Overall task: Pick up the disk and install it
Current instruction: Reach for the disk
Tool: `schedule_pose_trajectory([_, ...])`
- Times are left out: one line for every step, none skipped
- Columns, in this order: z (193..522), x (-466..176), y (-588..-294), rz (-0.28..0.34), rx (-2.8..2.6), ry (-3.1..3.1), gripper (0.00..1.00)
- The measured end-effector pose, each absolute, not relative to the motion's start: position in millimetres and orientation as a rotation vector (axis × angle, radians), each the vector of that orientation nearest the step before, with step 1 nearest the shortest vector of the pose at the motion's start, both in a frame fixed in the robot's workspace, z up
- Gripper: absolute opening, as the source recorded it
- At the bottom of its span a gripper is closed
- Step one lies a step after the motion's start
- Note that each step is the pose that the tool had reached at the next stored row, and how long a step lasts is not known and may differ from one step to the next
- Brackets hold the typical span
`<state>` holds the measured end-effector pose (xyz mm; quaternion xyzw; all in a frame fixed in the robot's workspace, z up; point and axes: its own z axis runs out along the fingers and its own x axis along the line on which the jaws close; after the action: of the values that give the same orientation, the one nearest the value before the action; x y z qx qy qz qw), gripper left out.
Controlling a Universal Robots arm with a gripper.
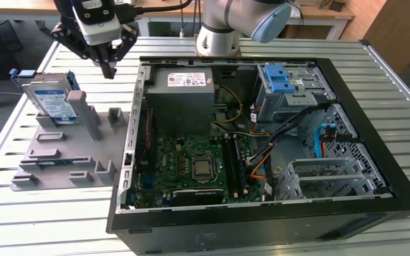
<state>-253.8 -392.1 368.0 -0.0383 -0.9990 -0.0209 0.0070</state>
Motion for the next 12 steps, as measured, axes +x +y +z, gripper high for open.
schedule_pose_trajectory([368,-255,-392,-0.066,-0.120,-3.125,0.11])
schedule_pose_trajectory([368,-257,-392,-0.065,-0.120,-3.125,0.11])
schedule_pose_trajectory([368,-258,-392,-0.066,-0.120,-3.125,0.11])
schedule_pose_trajectory([368,-260,-392,-0.066,-0.120,-3.125,0.11])
schedule_pose_trajectory([368,-262,-392,-0.066,-0.120,-3.125,0.11])
schedule_pose_trajectory([368,-263,-392,-0.066,-0.120,-3.125,0.11])
schedule_pose_trajectory([368,-264,-391,-0.066,-0.120,-3.124,0.11])
schedule_pose_trajectory([368,-265,-391,-0.066,-0.120,-3.123,0.11])
schedule_pose_trajectory([368,-266,-391,-0.065,-0.120,-3.123,0.11])
schedule_pose_trajectory([368,-269,-390,-0.065,-0.120,-3.122,0.11])
schedule_pose_trajectory([368,-272,-389,-0.065,-0.120,-3.122,0.11])
schedule_pose_trajectory([368,-275,-388,-0.065,-0.120,-3.123,0.11])
